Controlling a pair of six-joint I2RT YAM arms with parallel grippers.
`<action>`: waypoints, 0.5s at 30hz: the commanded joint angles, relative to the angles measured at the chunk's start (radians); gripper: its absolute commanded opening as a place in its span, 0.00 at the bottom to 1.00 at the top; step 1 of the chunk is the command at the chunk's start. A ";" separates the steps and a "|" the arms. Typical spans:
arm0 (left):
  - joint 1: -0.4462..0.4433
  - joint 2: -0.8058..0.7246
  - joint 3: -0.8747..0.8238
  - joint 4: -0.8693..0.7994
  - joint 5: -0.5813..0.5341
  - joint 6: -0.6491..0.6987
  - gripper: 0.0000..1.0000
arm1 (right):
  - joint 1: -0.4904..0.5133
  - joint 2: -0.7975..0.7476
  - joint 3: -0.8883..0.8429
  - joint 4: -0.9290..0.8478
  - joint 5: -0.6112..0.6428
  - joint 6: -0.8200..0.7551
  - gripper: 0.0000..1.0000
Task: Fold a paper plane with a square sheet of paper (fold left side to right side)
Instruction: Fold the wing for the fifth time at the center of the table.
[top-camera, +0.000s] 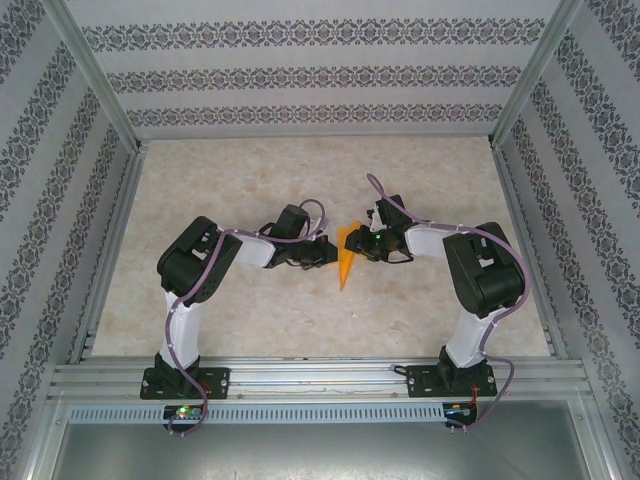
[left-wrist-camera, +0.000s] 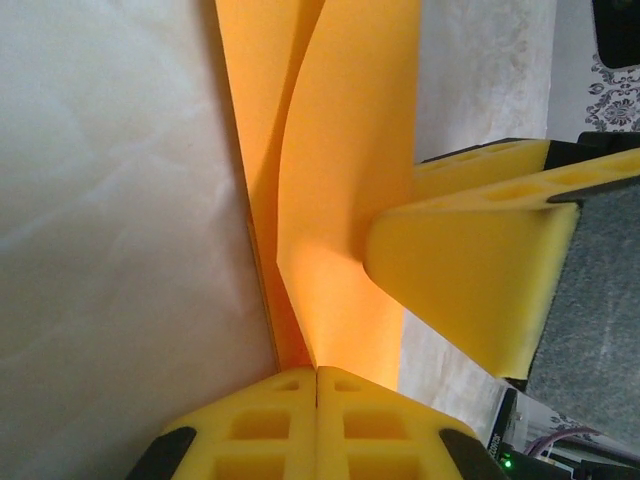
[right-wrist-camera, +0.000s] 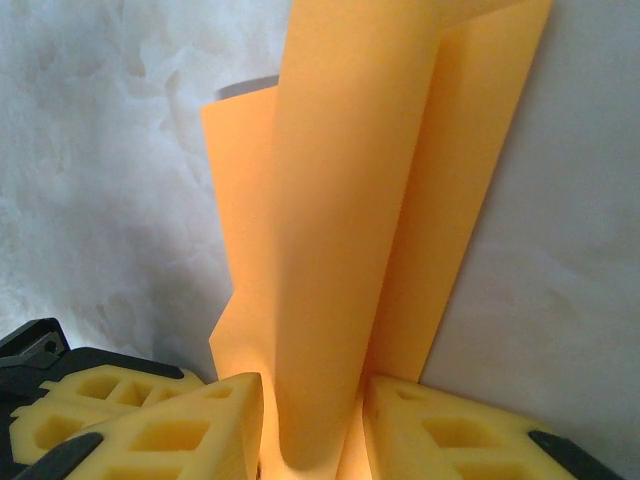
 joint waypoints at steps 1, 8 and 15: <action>0.033 -0.025 -0.011 -0.058 -0.042 0.046 0.03 | 0.018 0.065 -0.023 -0.091 0.037 -0.023 0.36; 0.034 -0.012 0.010 -0.071 -0.039 0.054 0.03 | 0.018 0.068 -0.021 -0.091 0.033 -0.023 0.36; 0.032 0.010 0.028 -0.096 -0.036 0.063 0.03 | 0.018 0.062 -0.020 -0.091 0.026 -0.023 0.36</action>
